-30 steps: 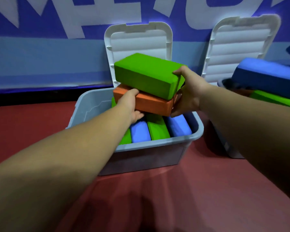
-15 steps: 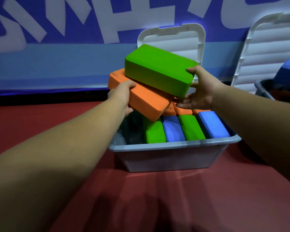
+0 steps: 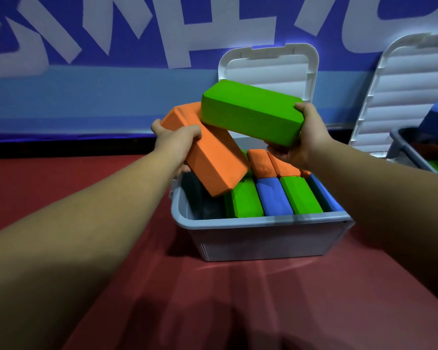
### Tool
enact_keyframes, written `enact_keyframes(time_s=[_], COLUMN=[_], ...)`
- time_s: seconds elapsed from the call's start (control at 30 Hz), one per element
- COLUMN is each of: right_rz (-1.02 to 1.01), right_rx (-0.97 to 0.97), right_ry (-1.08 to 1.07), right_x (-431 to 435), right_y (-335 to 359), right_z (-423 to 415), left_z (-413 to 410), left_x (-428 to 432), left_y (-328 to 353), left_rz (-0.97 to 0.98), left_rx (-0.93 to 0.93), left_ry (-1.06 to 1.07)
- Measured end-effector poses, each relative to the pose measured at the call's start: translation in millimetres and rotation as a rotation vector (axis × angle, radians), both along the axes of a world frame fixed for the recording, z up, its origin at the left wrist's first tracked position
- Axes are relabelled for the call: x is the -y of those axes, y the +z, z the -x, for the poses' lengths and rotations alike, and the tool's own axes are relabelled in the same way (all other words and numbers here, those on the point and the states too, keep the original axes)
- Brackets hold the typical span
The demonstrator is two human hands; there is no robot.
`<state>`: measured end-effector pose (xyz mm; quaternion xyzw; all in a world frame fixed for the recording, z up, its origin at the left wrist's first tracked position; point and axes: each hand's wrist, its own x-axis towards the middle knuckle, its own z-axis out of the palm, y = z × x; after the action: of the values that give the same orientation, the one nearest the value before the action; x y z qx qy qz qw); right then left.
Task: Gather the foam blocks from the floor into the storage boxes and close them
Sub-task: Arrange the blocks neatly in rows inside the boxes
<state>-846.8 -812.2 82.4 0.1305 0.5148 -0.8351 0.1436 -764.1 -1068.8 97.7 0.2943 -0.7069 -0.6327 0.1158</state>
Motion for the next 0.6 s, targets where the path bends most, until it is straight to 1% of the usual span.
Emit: enact_keyframes(time_s=[0.07, 0.17, 0.2, 0.3, 0.43, 0.53, 0.6], right_rz=[0.02, 0.03, 0.012, -0.091, -0.271, -0.338, -0.364], right_rx=[0.003, 0.01, 0.003, -0.031, -0.101, -0.117, -0.119], right_ry=[-0.039, -0.091, -0.102, -0.12, -0.114, -0.097, -0.099], right_x=[3.2, 5.5, 5.8, 4.4, 2.6, 2.1, 2.9], right_y=[-2.8, -6.9, -7.5, -10.3, -13.6, -20.7, -24.5], right_z=[0.3, 2.4, 3.4, 9.4, 11.2, 11.7, 13.5], left_z=[-5.5, -11.3, -13.5, -20.0, -26.7, -29.5, -28.4], left_x=[3.0, 9.4, 11.1, 12.4, 7.8, 4.8, 3.8], left_y=[0.6, -4.0, -5.4, -10.3, -28.8, -40.1, -40.3], left_rz=[0.211, 0.617, 0.697, 0.817, 0.9, 0.982, 1.016], left_rx=[-0.034, -0.074, -0.083, -0.058, 0.093, 0.195, 0.244], left_ry=[0.007, 0.005, -0.013, -0.064, -0.186, -0.306, -0.338])
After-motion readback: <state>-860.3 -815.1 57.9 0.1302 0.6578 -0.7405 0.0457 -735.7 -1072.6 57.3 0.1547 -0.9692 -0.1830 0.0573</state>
